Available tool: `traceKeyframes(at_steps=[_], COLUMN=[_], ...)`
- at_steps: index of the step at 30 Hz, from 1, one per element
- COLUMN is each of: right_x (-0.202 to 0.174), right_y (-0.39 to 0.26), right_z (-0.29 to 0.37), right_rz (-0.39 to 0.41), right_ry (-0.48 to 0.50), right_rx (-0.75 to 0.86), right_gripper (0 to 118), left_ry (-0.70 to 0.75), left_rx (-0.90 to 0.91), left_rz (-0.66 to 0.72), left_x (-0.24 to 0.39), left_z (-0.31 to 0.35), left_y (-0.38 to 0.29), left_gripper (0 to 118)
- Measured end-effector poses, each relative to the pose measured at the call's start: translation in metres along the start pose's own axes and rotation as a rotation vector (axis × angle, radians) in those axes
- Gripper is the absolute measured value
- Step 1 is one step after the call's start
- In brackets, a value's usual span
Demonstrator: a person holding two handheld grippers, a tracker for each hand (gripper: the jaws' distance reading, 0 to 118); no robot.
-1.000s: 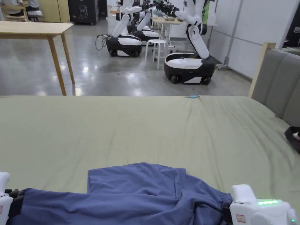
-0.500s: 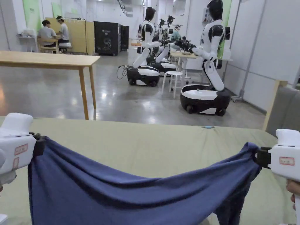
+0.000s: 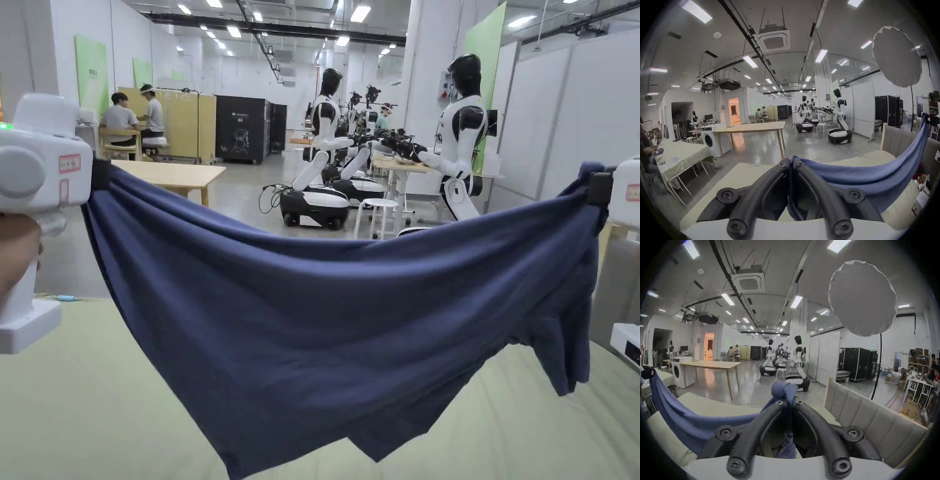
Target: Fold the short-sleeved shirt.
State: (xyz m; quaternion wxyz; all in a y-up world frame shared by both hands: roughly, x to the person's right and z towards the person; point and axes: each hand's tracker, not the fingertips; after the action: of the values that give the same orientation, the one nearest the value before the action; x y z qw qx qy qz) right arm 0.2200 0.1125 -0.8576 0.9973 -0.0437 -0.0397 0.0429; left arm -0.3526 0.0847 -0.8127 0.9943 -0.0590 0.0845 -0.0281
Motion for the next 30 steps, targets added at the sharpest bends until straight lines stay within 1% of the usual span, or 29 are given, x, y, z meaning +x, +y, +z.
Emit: traceKeyframes(at_steps=[3, 5, 8, 11, 15, 18, 21, 22, 25, 26, 27, 28, 29, 30], right_x=[-0.005, -0.009, -0.014, -0.020, -0.017, -0.005, 0.011, 0.017, 0.030, 0.032, 0.035, 0.036, 0.036, 0.037], right_y=[-0.001, -0.015, -0.054, -0.098, -0.140, -0.159, -0.177, -0.185, -0.217, -0.229, -0.246, -0.266, -0.284, -0.308], right_z=[-0.019, -0.029, -0.051, -0.067, -0.068, -0.048, -0.009, 0.009, 0.062, 0.078, 0.099, 0.117, 0.132, 0.145], right_rz=[0.036, 0.042, 0.028, 0.028, 0.010, 0.001, 0.002, 0.010, 0.044, 0.069, 0.062, 0.062, 0.090, 0.097], right_ry=[-0.022, -0.020, -0.008, -0.021, -0.021, -0.012, 0.011, 0.017, 0.058, 0.078, 0.089, 0.114, 0.126, 0.126], right_rx=[-0.001, -0.010, -0.067, -0.129, -0.186, -0.208, -0.222, -0.224, -0.255, -0.291, -0.301, -0.330, -0.368, -0.400], right_gripper=[7, 7, 7, 7, 7, 7, 7, 7, 7, 7, 7, 7, 7, 7], left_ry=[0.007, 0.013, 0.015, 0.018, 0.020, -0.020, -0.045, -0.079, -0.118, -0.140, -0.158, -0.157, -0.182, -0.178], left_rx=[-0.005, -0.018, -0.064, -0.092, -0.108, -0.140, -0.166, -0.208, -0.288, -0.310, -0.391, -0.405, -0.449, -0.493], left_rz=[-0.009, -0.015, -0.004, 0.026, 0.069, 0.134, 0.133, 0.108, 0.045, 0.045, 0.023, 0.019, 0.009, 0.004], left_x=[0.004, 0.008, 0.015, 0.021, 0.023, 0.018, 0.010, 0.006, -0.001, -0.003, -0.006, -0.007, -0.009, -0.010], left_z=[-0.021, -0.037, -0.060, -0.073, -0.075, -0.054, -0.013, 0.005, 0.061, 0.078, 0.097, 0.116, 0.131, 0.148], left_y=[0.007, -0.003, -0.038, -0.081, -0.123, -0.138, -0.155, -0.165, -0.198, -0.210, -0.228, -0.245, -0.261, -0.282], left_gripper=[0, 0, 0, 0, 0, 0, 0, 0, 0, 0, 0, 0, 0, 0])
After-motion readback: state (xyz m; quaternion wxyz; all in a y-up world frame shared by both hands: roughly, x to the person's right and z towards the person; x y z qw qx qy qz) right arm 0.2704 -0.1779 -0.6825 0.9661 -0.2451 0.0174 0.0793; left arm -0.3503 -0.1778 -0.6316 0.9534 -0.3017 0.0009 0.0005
